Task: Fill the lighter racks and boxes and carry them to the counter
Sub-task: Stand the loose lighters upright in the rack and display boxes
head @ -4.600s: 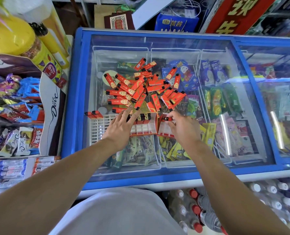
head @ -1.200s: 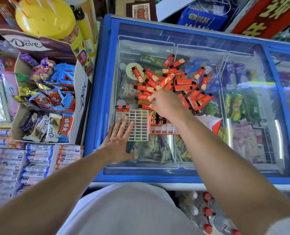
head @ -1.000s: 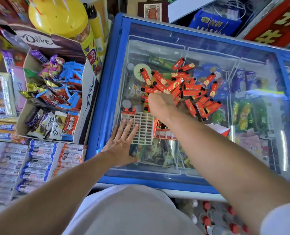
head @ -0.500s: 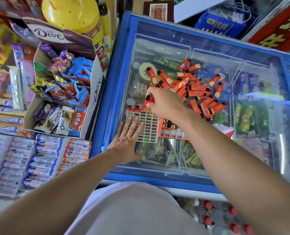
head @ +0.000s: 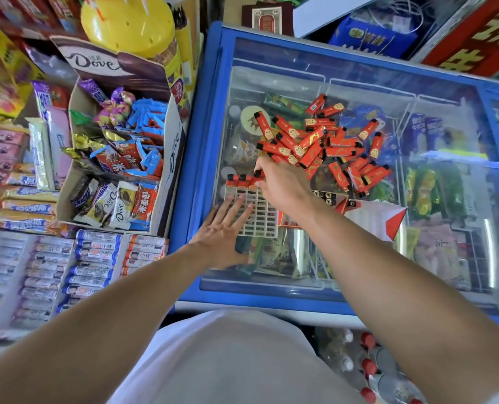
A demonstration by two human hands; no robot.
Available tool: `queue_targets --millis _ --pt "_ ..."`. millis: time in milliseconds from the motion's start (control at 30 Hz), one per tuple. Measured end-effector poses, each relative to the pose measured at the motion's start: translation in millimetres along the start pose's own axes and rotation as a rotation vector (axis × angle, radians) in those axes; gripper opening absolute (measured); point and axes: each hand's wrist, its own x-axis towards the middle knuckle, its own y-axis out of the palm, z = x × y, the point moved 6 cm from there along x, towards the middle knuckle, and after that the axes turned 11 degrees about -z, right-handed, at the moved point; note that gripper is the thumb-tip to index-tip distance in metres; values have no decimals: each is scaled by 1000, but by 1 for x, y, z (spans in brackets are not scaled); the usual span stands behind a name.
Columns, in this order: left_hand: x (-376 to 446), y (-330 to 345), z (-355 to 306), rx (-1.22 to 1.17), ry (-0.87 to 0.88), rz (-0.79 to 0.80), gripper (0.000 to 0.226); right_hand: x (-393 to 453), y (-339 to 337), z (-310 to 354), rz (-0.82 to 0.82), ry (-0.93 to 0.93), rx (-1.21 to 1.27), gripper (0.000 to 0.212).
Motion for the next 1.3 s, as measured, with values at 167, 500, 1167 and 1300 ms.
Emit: queue_targets --millis 167,500,1167,1300 --pt "1 -1 1 25 6 48 127 -2 8 4 6 38 -24 25" --pt "15 -14 7 115 -54 80 124 15 8 4 -15 -3 -18 24" --pt "23 -26 17 133 4 -9 123 72 20 -54 40 83 168 43" --pt "19 -27 20 178 110 25 117 74 31 -54 70 94 114 53"
